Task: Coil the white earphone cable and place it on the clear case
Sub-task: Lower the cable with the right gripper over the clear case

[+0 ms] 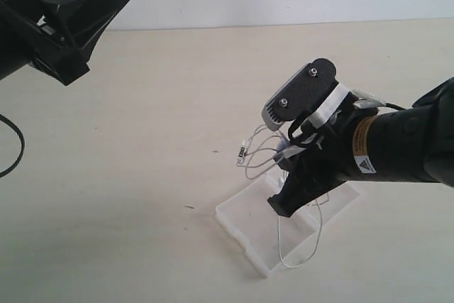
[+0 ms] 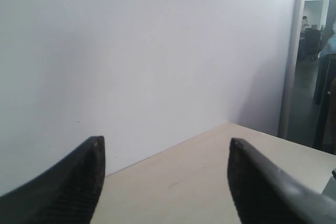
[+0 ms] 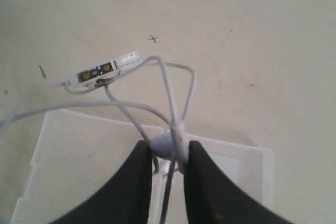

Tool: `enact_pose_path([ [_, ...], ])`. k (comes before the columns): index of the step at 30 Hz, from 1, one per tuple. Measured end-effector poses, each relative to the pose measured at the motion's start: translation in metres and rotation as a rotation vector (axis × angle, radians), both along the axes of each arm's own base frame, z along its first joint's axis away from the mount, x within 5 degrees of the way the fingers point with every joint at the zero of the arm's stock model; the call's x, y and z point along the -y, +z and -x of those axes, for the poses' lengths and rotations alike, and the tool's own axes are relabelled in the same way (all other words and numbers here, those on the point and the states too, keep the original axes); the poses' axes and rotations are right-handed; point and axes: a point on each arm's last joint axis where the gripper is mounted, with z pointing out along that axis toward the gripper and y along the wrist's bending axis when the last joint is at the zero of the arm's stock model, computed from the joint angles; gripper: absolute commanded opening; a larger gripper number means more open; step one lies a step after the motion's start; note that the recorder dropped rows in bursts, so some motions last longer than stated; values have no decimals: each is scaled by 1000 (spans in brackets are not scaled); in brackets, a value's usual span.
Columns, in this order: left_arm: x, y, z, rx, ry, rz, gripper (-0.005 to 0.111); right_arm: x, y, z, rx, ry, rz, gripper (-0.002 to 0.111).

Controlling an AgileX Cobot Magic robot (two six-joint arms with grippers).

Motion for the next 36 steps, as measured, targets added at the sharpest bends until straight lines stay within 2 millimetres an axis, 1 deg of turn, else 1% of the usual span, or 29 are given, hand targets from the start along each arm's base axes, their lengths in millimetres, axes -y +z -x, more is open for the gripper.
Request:
enact_pose_path([
  [7, 0, 0, 0, -4, -1, 5, 64, -8, 22, -11, 54, -18, -44, 0],
  [10, 0, 0, 0, -3, -3, 2, 64, -10, 28, -15, 68, -23, -59, 0],
  [14, 1, 0, 0, -3, -6, -4, 64, -11, 29, -15, 69, -24, -62, 0],
  [22, 1, -1, 1, 2, -18, -16, 64, -17, 28, -15, 96, 16, -137, 0],
  [30, 6, -2, 5, 37, -80, -74, 64, -15, 26, -14, 79, 3, -107, 0],
  [32, 7, -2, 6, 42, -92, -84, 61, -14, 25, -14, 76, 1, -103, 0],
  [33, 8, -2, 6, 44, -96, -88, 56, -14, 25, -14, 75, 0, -104, 0],
  [34, 8, -2, 6, 46, -98, -91, 51, -14, 24, -13, 73, -2, -103, 0],
  [36, 8, -2, 6, 46, -99, -92, 36, -14, 24, -13, 71, -5, -106, 0],
])
